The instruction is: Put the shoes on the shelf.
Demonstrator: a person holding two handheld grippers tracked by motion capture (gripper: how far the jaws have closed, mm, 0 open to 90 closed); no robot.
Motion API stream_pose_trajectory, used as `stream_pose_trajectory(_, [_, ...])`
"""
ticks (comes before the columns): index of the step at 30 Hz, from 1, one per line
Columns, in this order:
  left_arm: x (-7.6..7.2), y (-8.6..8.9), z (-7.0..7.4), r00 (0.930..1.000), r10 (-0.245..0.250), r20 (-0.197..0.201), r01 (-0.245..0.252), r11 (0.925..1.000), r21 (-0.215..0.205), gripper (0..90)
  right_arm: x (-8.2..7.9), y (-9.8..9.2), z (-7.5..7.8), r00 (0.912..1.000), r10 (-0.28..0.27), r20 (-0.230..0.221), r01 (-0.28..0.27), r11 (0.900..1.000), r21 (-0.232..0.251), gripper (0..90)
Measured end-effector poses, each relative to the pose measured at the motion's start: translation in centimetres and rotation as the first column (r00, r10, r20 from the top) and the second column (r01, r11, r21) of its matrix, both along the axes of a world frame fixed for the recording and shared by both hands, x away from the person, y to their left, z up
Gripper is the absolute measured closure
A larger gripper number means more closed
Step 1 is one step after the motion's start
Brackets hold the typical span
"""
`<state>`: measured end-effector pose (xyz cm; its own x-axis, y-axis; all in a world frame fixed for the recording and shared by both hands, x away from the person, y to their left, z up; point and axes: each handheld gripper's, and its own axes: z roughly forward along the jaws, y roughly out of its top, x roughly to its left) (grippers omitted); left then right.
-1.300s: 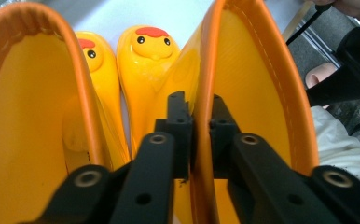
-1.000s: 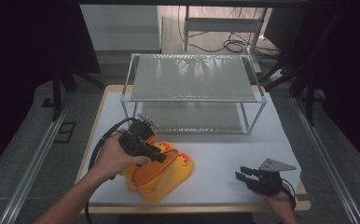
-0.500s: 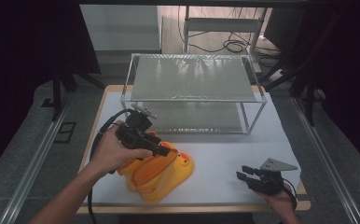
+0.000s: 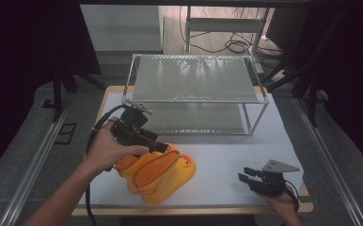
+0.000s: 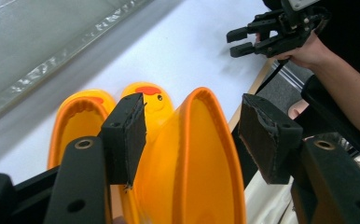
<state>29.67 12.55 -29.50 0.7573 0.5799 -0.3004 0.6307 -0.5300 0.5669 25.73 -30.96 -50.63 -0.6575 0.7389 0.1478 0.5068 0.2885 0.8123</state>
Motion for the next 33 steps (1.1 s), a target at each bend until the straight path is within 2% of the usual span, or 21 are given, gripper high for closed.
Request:
stream_pose_trajectory(13, [-0.1, 1.7, -0.6, 0.9993, 0.032, -0.016, -0.032, 0.9988, 0.037, 41.2, 0.0, 0.1, -0.1, 1.0, -0.004, -0.004, 0.004, 1.0, -0.001, 58.7])
stream_pose_trajectory(22, [-0.1, 2.1, -1.6, 0.9988, 0.028, -0.041, -0.025, 0.9956, 0.09, 38.2, 0.1, 0.2, -0.2, 1.0, 0.003, -0.004, -0.003, 1.0, -0.003, 58.7])
stream_pose_trajectory(33, [-0.1, 1.9, -2.6, 0.9974, 0.017, -0.07, -0.011, 0.9962, 0.087, 37.5, 0.0, 0.1, -0.2, 1.0, -0.004, -0.007, 0.004, 1.0, -0.007, 58.7])
